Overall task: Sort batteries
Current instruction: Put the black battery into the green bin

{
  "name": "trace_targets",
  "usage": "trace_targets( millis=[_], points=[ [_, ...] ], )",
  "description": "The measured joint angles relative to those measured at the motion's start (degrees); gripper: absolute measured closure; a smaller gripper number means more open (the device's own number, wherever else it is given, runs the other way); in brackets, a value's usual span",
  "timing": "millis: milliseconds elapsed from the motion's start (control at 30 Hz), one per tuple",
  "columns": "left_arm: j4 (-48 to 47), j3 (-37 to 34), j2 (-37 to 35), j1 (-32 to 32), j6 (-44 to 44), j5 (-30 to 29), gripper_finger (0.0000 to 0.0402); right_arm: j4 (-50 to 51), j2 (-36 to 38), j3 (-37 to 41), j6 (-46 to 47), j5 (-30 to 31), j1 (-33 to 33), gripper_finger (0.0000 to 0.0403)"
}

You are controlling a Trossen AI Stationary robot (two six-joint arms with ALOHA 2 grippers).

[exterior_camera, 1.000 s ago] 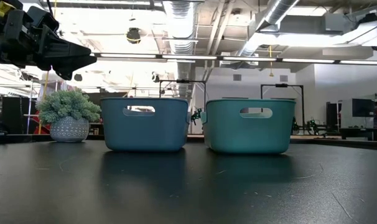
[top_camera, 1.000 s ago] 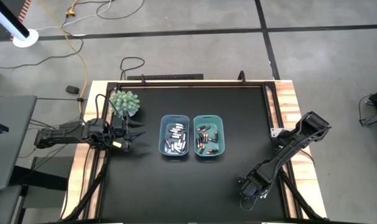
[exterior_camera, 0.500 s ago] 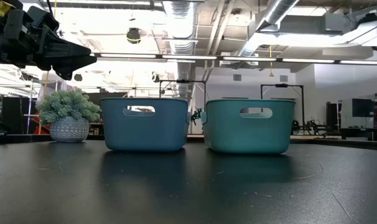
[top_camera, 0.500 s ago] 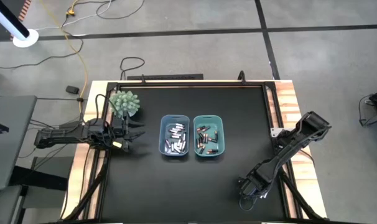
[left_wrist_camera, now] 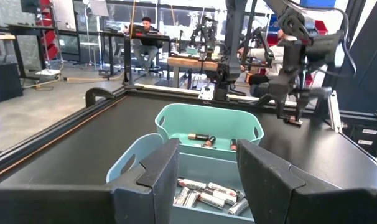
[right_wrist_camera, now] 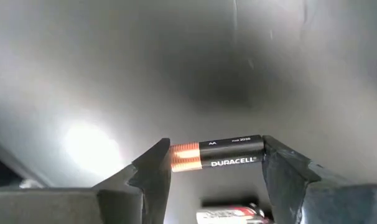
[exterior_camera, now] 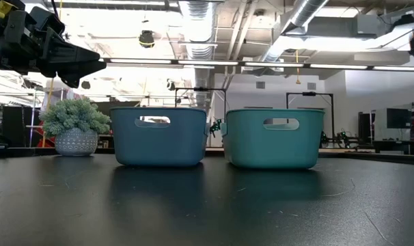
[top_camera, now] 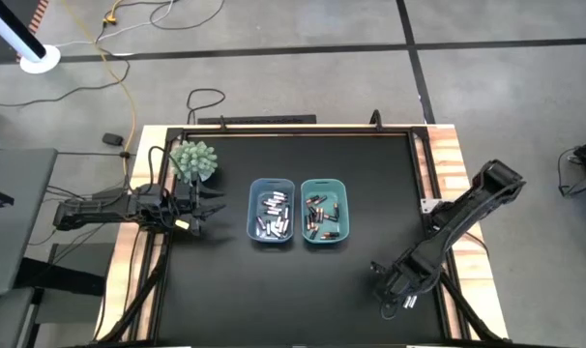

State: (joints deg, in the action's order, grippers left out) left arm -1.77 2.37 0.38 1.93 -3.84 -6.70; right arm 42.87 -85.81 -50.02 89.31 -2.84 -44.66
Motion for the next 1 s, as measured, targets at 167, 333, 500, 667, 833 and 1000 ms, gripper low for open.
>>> trace_targets(
  millis=[167,333,500,667,833,1000],
  points=[
    [0.01,0.0,-0.02,-0.01,-0.02,0.0,0.0244,-0.33,5.57,-0.07,2.0,9.56,1.04,0.0183],
    [0.01,0.0,-0.01,-0.01,0.01,0.0,0.0244,-4.61,11.86,-0.11,0.72,25.11,3.37,0.0182],
    [0.0,0.0,-0.02,-0.02,0.0,0.0,0.0244,-12.19,16.54,-0.18,-8.23,36.49,9.67,0.0183],
    [0.02,0.0,0.0,0.0,-0.01,0.0,0.0244,-27.67,16.77,-0.19,-23.92,37.61,21.3,0.0183],
    [0.02,0.01,-0.02,0.0,-0.01,0.0,0.0244,-38.97,12.5,-2.16,-34.48,30.06,32.33,0.0183],
    [-0.01,0.01,-0.02,0.0,-0.01,0.0,0.0244,-26.61,3.93,-12.79,-35.97,21.41,39.16,0.0183]
  ],
)
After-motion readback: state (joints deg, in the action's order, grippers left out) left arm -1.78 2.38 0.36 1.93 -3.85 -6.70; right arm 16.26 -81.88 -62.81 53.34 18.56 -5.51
